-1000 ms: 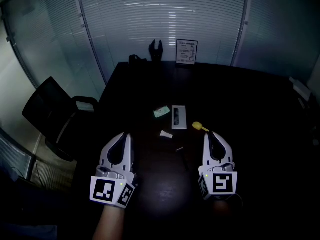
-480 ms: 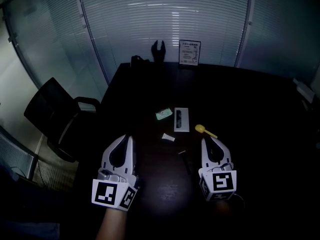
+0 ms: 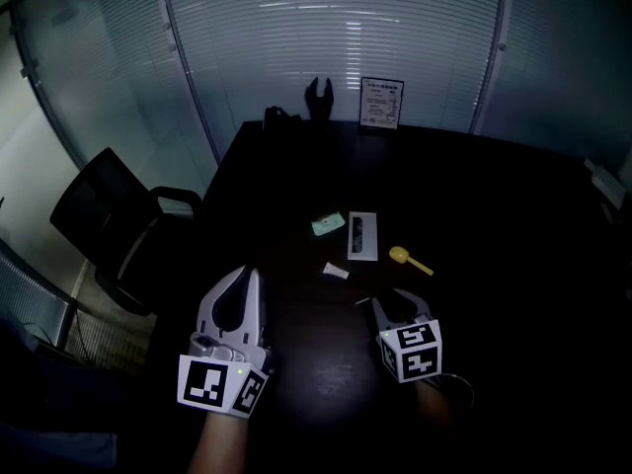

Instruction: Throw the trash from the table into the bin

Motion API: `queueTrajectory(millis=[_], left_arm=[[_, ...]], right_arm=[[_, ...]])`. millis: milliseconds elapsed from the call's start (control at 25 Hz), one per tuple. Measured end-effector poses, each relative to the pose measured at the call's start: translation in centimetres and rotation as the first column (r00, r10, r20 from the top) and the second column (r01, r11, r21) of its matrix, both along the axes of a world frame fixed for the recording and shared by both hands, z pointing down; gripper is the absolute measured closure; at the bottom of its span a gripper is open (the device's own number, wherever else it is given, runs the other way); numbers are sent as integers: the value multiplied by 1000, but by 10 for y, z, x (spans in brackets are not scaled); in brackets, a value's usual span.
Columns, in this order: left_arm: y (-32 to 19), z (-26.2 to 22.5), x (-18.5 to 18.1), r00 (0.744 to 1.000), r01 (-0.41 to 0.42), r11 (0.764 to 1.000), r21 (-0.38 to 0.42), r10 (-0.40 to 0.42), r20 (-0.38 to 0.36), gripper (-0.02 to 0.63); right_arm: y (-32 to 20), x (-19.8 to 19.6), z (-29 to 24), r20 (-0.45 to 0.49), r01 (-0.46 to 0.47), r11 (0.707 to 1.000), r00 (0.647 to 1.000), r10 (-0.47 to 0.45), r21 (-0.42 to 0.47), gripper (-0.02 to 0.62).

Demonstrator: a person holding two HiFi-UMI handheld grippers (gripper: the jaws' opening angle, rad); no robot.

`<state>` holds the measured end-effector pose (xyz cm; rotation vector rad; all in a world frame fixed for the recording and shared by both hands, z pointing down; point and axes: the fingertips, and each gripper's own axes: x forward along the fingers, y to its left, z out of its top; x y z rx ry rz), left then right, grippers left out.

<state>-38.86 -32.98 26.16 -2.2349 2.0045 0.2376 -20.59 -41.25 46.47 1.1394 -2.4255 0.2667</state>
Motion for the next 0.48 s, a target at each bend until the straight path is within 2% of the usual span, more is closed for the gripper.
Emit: queueTrajectory(millis=[240, 480], left_arm=[[2, 1, -6, 1000, 18, 1000, -7, -18, 1, 606], [3, 4, -12, 1000, 31, 999, -15, -31, 0, 606]], right_arm=[[2, -10, 66, -105, 31, 975, 993, -55, -218, 453], [4, -11, 102, -177, 4, 943, 982, -67, -332, 439]])
